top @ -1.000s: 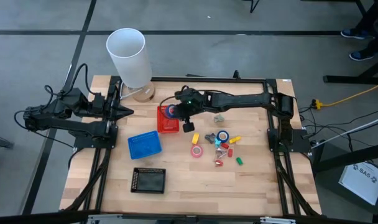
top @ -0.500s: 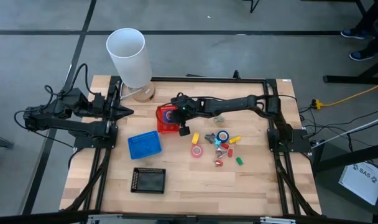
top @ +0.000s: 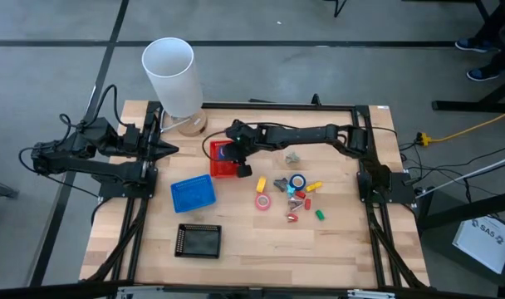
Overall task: Pick and place Stapler, Stapler remover, tape
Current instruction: Put the top blue tape into the red basket
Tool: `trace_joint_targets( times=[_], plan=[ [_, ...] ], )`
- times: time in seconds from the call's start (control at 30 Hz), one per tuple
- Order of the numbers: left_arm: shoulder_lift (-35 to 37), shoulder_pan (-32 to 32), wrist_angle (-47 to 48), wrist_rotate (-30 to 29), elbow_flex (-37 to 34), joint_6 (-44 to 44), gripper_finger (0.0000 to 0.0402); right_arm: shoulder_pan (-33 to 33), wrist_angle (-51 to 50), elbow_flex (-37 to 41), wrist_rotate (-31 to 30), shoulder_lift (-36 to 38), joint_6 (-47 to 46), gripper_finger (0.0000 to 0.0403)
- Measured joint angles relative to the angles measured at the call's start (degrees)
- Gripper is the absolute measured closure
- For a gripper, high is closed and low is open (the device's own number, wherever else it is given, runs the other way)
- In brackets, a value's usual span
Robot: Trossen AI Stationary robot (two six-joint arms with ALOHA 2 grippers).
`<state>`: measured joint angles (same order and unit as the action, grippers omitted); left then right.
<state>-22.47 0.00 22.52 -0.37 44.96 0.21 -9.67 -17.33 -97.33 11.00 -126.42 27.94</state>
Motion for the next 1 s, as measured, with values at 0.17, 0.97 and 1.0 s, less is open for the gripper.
trace_joint_targets(
  times=[0.17,0.97,1.0],
  plan=[
    [0.0,0.0,0.0,0.0,0.0,0.0,0.039,0.0,0.1,0.2,0.2,0.1,-0.5,0.0359],
    [0.0,0.0,0.0,0.0,0.0,0.0,0.0393,-0.8,-1.5,0.2,-2.4,-0.4,0.9,0.0284],
    [0.0,0.0,0.0,0.0,0.0,0.0,0.0393,-0.8,-1.1,0.2,-2.4,-0.4,1.0,0.0279]
  ],
)
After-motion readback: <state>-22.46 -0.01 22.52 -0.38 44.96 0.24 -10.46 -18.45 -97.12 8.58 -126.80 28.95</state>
